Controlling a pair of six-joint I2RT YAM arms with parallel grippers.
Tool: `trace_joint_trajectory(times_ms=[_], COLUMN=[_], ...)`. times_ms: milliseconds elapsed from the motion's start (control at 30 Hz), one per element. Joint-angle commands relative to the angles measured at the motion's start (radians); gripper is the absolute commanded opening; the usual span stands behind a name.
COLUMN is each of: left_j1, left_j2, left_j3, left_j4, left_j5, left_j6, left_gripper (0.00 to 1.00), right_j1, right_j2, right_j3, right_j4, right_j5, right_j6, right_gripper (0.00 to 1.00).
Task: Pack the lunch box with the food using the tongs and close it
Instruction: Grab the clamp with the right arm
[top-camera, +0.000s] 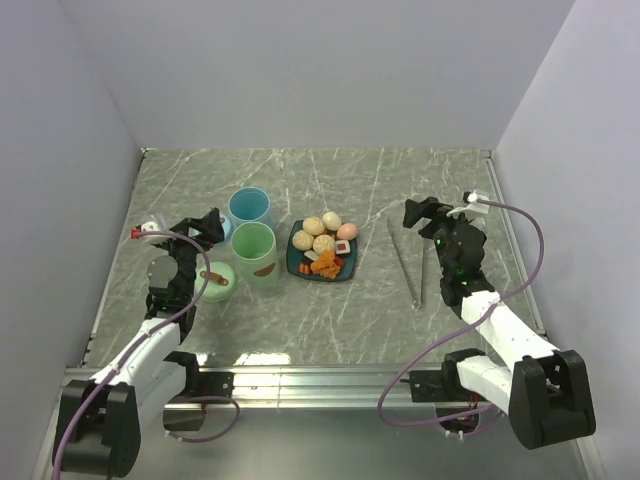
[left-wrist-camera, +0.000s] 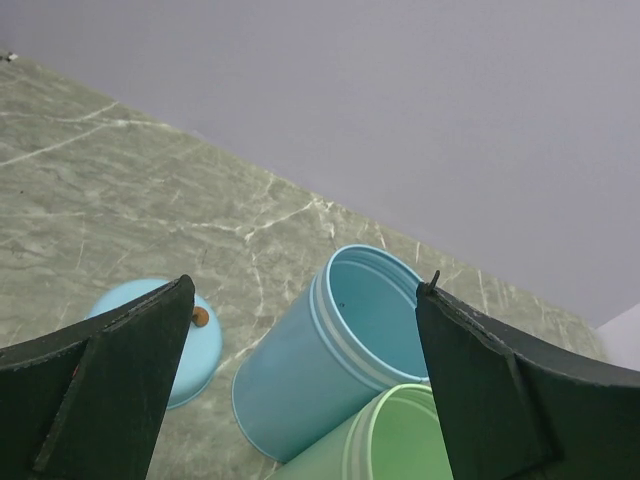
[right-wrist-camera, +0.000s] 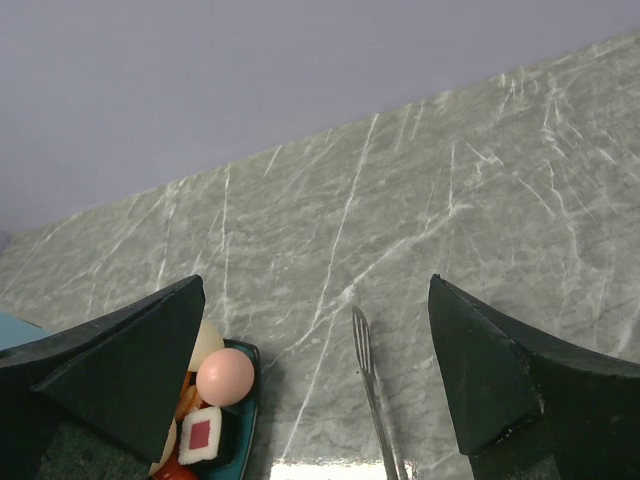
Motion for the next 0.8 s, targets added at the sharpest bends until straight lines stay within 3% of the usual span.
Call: trace_joint_trajectory(times_ms=[0,567,767], left_j1=[-0.006,-0.006,-0.006], left_j2=[0.008,-0.014,0.005], left_j3=[0.029,0.017,0.023], left_j4=[0.016,0.019,0.022], left_j5=[-0.001,-0.009,-0.008], left_j6=[0.008,0.005,0.005], left_gripper=[0.99,0.99,0.99], right_j1=[0.006,0.008,0.025], right_j2=[-0.007,0.034,0.078], right_j3=[0.014,0.049,0.083], right_j4=[0.039,-0.019,-0.133], right_j5=[0.005,0.013,0.171], right_j6=[-0.013,-0.001,0.044], right_gripper=[1.0,1.0,1.0])
